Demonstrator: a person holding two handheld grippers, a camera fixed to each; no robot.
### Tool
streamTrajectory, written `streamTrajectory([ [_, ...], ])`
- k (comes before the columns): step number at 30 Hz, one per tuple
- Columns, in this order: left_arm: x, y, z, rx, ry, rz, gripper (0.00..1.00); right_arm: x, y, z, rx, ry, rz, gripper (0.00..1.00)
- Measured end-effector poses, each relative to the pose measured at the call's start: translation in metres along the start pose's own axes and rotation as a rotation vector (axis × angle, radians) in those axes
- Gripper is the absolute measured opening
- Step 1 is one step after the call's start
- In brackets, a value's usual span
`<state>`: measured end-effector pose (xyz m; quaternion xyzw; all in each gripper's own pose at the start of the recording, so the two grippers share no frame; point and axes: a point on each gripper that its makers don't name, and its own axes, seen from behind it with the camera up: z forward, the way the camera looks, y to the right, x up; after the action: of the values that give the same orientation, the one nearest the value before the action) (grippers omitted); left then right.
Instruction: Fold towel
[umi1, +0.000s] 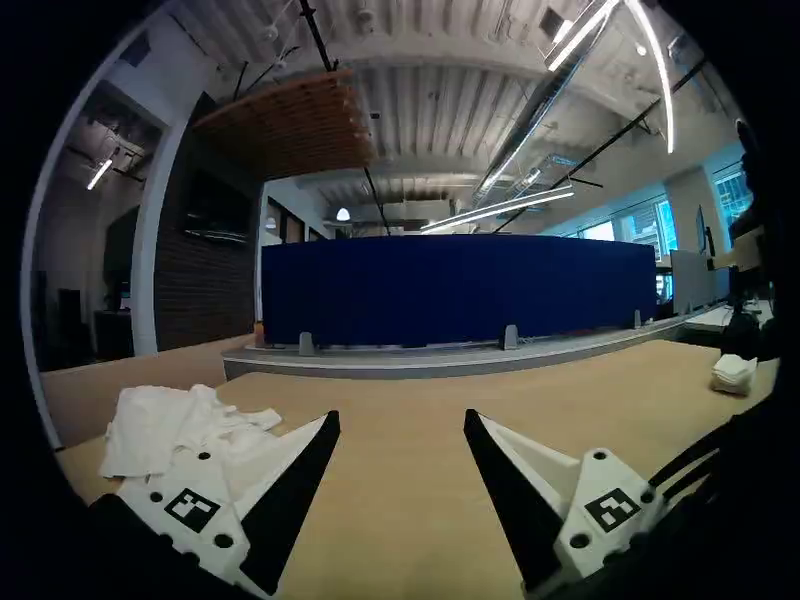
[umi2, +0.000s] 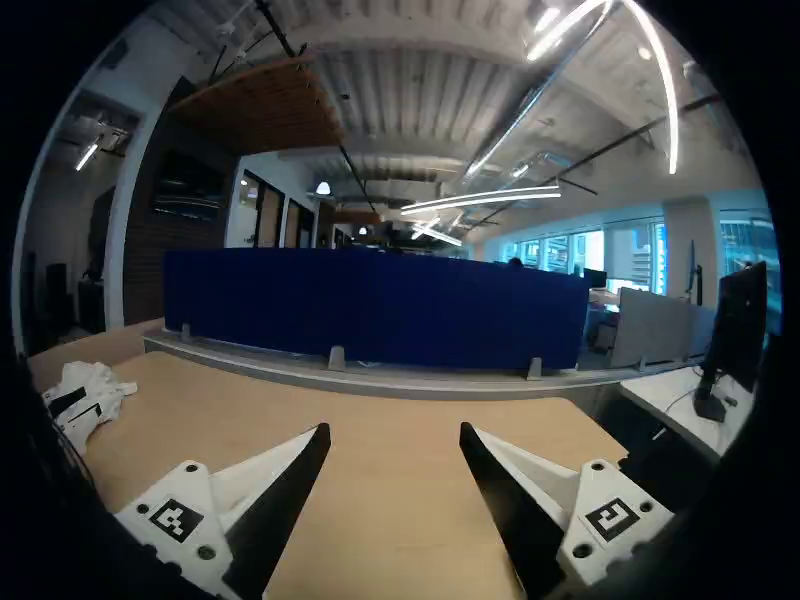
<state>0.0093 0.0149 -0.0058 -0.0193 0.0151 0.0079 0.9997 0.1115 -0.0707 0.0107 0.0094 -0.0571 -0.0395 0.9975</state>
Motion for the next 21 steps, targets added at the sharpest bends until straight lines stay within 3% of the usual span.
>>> streamTrajectory([
  [21,-0.009,-0.001,0.003,-0.004,-0.030,-0.019,0.93,0.013,0.013,-0.009,-0.004,0.028,0.033,1.00],
])
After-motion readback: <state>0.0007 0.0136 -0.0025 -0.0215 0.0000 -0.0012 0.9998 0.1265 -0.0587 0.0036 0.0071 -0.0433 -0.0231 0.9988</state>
